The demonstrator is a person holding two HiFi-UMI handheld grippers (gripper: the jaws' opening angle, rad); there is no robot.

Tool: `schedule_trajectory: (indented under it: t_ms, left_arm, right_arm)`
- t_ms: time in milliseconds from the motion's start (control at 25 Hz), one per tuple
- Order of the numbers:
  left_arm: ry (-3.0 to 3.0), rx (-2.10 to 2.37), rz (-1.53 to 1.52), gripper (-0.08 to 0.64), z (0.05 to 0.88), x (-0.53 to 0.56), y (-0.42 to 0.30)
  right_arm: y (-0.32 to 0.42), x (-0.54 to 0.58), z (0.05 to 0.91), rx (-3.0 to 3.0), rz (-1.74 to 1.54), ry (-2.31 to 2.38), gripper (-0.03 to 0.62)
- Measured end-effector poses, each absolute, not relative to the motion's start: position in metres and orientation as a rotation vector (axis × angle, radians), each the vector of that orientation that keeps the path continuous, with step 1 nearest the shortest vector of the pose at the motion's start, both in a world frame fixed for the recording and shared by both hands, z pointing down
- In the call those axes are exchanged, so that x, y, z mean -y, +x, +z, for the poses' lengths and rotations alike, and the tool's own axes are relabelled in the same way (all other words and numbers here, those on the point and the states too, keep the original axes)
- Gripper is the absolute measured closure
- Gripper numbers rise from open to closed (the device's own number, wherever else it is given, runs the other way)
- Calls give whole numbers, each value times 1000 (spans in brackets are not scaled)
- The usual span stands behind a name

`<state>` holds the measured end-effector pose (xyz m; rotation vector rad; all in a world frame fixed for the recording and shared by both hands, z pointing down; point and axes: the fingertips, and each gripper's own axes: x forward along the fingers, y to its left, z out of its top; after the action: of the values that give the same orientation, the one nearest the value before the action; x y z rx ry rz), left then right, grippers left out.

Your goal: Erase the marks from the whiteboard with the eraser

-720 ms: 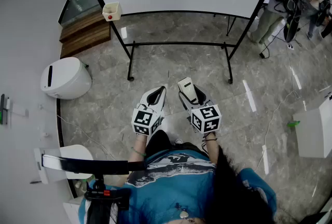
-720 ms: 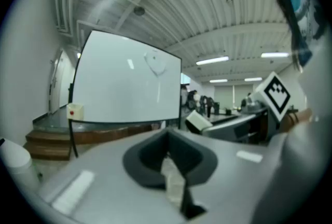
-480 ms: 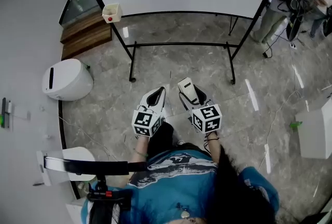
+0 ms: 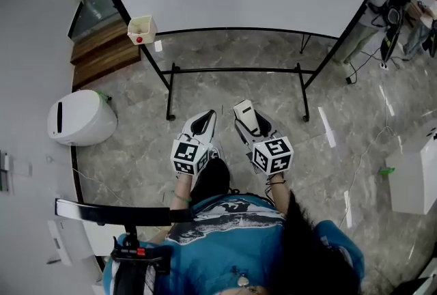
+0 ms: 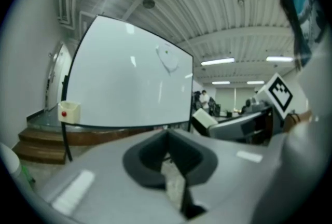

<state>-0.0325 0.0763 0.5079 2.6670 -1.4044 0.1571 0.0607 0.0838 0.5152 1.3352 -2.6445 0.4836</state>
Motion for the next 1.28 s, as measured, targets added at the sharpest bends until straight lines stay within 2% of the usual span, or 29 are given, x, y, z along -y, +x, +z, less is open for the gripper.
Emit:
schedule_trajectory:
  t_ms: [600, 960, 1280]
  left_arm:
    - [2749, 1277, 119, 557, 488, 136, -98]
    - [2759, 1185, 133, 557, 495, 177, -70]
    - [2744, 1243, 148, 557, 494, 222, -48]
  right_arm:
    - [-14, 112, 492, 2612, 389, 1424, 330]
    - [17, 167, 467, 2562, 243, 1508, 330]
    - [62, 250, 414, 2582, -12, 1583, 330]
